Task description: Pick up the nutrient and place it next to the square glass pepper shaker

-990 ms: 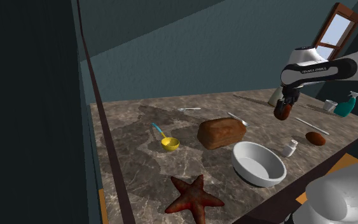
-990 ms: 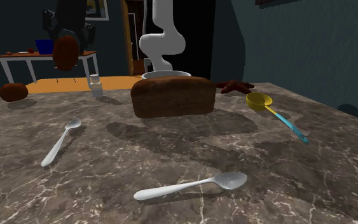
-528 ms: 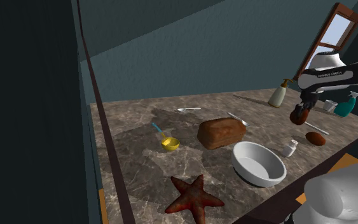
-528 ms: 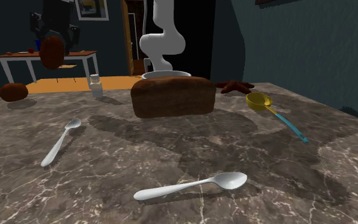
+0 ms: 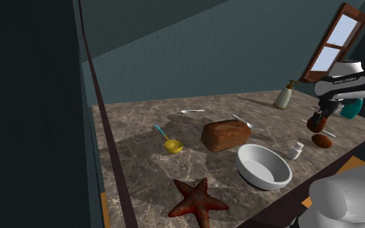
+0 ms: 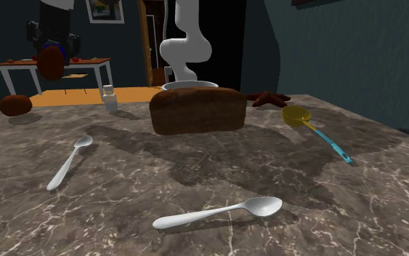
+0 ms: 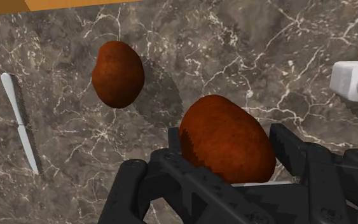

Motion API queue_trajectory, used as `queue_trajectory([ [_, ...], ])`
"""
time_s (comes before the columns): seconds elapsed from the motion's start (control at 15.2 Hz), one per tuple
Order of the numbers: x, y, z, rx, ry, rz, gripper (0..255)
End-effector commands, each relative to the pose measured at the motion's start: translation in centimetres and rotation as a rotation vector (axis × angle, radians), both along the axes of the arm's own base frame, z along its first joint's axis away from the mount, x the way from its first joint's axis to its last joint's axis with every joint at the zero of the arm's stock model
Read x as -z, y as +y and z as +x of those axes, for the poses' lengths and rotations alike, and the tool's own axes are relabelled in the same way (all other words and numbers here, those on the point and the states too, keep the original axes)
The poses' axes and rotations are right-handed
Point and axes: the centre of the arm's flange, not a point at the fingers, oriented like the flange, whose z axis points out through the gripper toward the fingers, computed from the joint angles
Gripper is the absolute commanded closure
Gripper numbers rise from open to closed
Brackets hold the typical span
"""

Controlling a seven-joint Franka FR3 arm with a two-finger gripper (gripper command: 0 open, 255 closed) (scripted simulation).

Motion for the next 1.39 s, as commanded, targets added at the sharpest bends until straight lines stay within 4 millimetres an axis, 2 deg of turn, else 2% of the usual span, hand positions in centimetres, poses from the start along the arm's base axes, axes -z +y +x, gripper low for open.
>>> queue_trajectory([
  [0.0,1.1,0.0,-0.1,-0.001,0.0,0.0,255],
  [1.32,11.6,0.0,-0.1,-0.001,0.0,0.0,255],
])
